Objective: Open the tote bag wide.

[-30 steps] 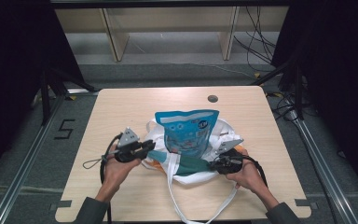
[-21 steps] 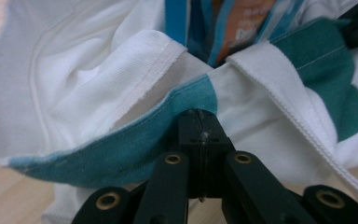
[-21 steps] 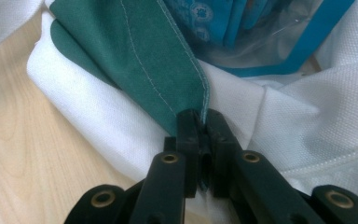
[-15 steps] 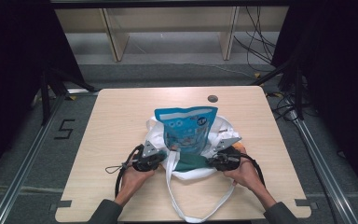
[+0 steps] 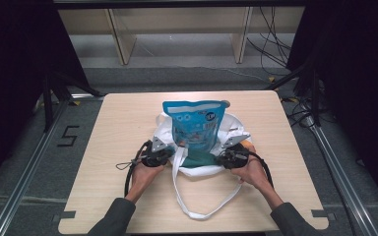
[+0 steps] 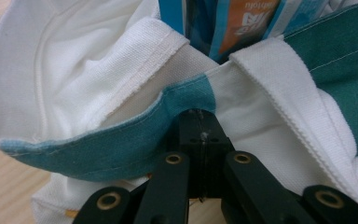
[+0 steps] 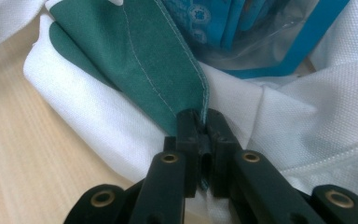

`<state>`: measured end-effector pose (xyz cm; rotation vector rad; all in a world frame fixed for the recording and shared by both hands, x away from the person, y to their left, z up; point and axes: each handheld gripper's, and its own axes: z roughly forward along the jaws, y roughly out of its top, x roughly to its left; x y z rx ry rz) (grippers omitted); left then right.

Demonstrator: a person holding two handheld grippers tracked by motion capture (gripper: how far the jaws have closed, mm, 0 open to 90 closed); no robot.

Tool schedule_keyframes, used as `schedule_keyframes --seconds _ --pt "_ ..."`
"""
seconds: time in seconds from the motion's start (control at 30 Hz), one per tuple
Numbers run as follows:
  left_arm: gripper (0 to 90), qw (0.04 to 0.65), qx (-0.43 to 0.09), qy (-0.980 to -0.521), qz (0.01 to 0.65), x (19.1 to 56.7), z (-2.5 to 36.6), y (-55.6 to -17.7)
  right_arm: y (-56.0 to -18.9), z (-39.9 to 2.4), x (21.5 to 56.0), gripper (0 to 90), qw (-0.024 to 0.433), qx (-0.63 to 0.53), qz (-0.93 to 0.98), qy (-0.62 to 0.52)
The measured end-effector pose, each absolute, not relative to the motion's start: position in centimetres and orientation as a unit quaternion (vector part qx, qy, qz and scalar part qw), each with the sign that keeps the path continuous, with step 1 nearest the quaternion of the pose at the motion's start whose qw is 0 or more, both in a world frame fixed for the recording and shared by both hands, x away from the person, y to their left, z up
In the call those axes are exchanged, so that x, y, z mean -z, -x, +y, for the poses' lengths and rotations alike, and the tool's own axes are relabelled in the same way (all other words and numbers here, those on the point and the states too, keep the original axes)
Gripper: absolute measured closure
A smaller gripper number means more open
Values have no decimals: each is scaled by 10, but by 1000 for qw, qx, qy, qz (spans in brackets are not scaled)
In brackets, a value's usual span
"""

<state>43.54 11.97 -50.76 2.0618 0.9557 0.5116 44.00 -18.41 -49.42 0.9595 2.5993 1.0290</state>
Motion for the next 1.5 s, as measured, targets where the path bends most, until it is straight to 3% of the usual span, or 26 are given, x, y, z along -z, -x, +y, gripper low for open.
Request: schedule_keyframes --seconds 0.23,0.3,0.47,0.5,1.0,1.5 --pt "890 398 -196 -814 374 502 125 -434 -440 -185 493 832 95 -353 873 -324" --pt "862 422 -189 -798 386 497 127 -430 -436 -187 487 748 85 -364 865 -334" --pt "809 451 -182 -784 386 486 133 -423 -432 -196 472 706 76 -391 851 -343" --pt "770 464 -174 -778 386 480 136 -418 -429 -201 464 659 78 -411 839 -347" --pt "514 497 -145 -759 395 462 148 -381 -414 -240 440 545 111 -449 802 -378" --pt "352 493 -135 -755 410 475 158 -354 -408 -246 444 474 125 -453 794 -385"
